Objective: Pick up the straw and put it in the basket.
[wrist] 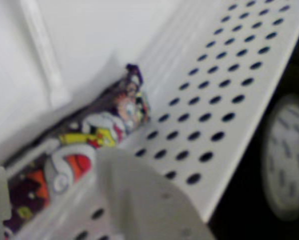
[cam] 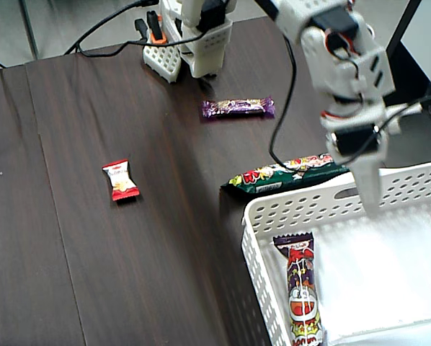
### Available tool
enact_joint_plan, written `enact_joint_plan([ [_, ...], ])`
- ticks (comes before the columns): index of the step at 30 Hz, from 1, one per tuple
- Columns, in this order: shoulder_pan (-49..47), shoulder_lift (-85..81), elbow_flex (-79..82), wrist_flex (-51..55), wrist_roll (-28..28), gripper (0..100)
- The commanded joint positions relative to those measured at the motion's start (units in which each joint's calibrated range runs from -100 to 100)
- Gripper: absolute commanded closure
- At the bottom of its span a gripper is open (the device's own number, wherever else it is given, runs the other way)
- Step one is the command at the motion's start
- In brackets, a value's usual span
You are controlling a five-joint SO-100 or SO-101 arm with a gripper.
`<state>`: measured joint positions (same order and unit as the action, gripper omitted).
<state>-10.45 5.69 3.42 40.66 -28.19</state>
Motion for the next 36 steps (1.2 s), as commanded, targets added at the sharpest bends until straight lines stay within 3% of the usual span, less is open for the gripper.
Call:
enact_joint_plan([
  [1,1.12,-12.69,-4.70,13.98,13.65,99],
  [3,1.12,-16.03,-3.24,21.67,17.51,98],
  [7,2.96,-24.69,3.95,32.09,18.71,98],
  [12,4.94,-40.94,25.36,27.22,25.01,98],
  [18,8.10,-62.61,53.86,17.57,28.19,98],
  [24,10.97,-86.03,73.08,17.40,30.28,98],
  [29,11.11,-105.11,82.19,24.91,29.86,98],
  [36,13.90,-104.19,83.28,29.70,30.28,98],
])
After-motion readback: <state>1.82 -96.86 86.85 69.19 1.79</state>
